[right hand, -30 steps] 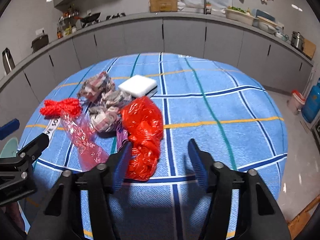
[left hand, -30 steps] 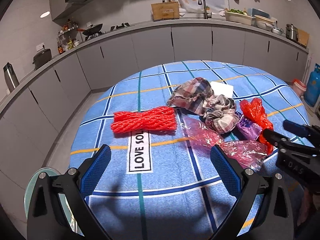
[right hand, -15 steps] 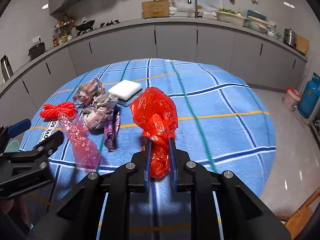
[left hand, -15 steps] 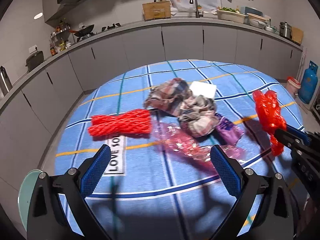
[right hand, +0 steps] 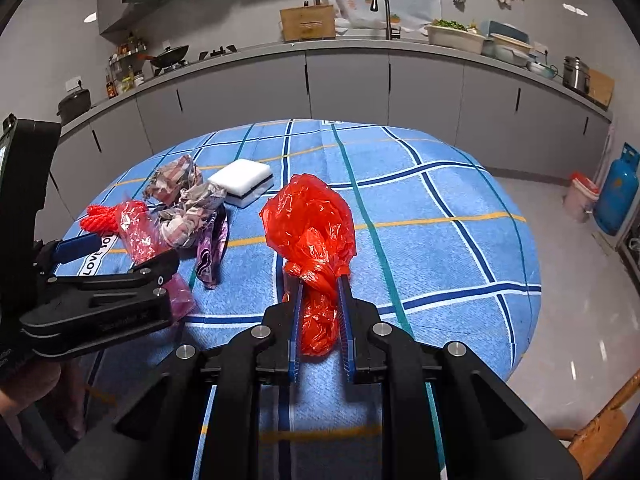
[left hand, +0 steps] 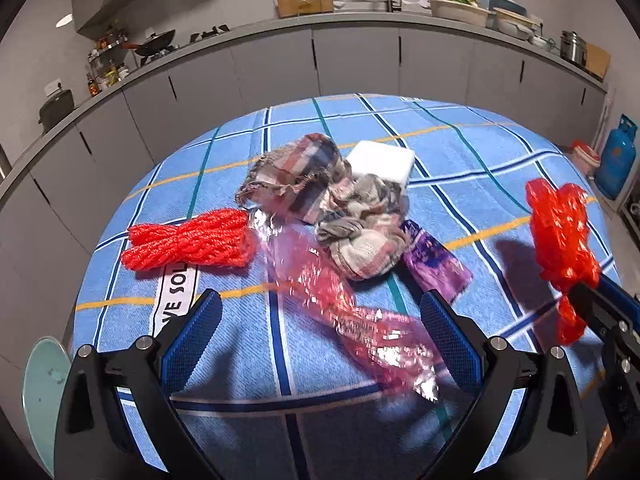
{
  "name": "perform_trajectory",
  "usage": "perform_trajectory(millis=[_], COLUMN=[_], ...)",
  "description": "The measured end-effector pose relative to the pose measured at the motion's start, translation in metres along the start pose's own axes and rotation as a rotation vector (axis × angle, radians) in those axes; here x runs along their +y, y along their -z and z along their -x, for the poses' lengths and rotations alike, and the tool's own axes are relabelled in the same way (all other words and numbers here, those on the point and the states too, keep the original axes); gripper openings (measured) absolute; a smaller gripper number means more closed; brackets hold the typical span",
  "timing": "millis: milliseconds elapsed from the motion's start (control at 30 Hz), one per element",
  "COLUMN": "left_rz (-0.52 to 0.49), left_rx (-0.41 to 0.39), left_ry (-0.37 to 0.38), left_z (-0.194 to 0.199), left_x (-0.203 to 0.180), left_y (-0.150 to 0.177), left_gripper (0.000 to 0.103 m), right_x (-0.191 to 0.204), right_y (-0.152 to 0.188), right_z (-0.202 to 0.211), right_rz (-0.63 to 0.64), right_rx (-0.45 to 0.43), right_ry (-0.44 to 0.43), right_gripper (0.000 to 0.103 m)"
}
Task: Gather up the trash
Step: 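Grasp the red plastic bag with the right gripper while the left gripper grasps the pink plastic bag, then carry the red and pink plastic bags over the teal bucket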
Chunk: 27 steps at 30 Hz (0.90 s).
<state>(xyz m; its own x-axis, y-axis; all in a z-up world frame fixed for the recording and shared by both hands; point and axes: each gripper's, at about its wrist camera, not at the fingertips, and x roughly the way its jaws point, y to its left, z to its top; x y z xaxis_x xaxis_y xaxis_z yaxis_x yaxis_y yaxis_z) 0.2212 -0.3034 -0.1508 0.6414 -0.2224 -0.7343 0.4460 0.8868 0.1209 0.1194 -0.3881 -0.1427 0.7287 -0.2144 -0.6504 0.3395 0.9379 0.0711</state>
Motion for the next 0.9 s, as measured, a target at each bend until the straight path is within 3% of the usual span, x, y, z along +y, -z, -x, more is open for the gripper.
perform_trajectory(millis=[100, 267, 333, 467, 600, 900], left_rz=[-0.018, -0.009, -0.004, -0.003, -0.007, 0.001], left_rx=[0.050, 0.040, 0.054, 0.046, 0.052, -0.012], left_ry=[0.020, 0.060, 0.092, 0.129, 0.167, 0.145], left_z=[-0.006, 0.001, 0.000, 0.009, 0.014, 0.040], left_x=[0.001, 0.008, 0.010, 0.015, 0.018, 0.035], left_y=[0.007, 0.014, 0.017, 0.021, 0.026, 0.033], left_gripper=[0.097, 0.092, 0.077, 0.062, 0.035, 0.031], right_x=[0.002, 0.005, 0.006, 0.009, 0.010, 0.015], right_y=[0.000, 0.000, 0.000, -0.001, 0.001, -0.001], right_z=[0.001, 0.004, 0.006, 0.010, 0.013, 0.027], right_rz=[0.002, 0.005, 0.009, 0.011, 0.007, 0.009], right_rx=[-0.002, -0.008, -0.012, -0.023, -0.029, -0.064], right_ry=[-0.005, -0.007, -0.006, -0.006, -0.011, -0.022], right_gripper=[0.017, 0.018, 0.018, 0.018, 0.018, 0.017])
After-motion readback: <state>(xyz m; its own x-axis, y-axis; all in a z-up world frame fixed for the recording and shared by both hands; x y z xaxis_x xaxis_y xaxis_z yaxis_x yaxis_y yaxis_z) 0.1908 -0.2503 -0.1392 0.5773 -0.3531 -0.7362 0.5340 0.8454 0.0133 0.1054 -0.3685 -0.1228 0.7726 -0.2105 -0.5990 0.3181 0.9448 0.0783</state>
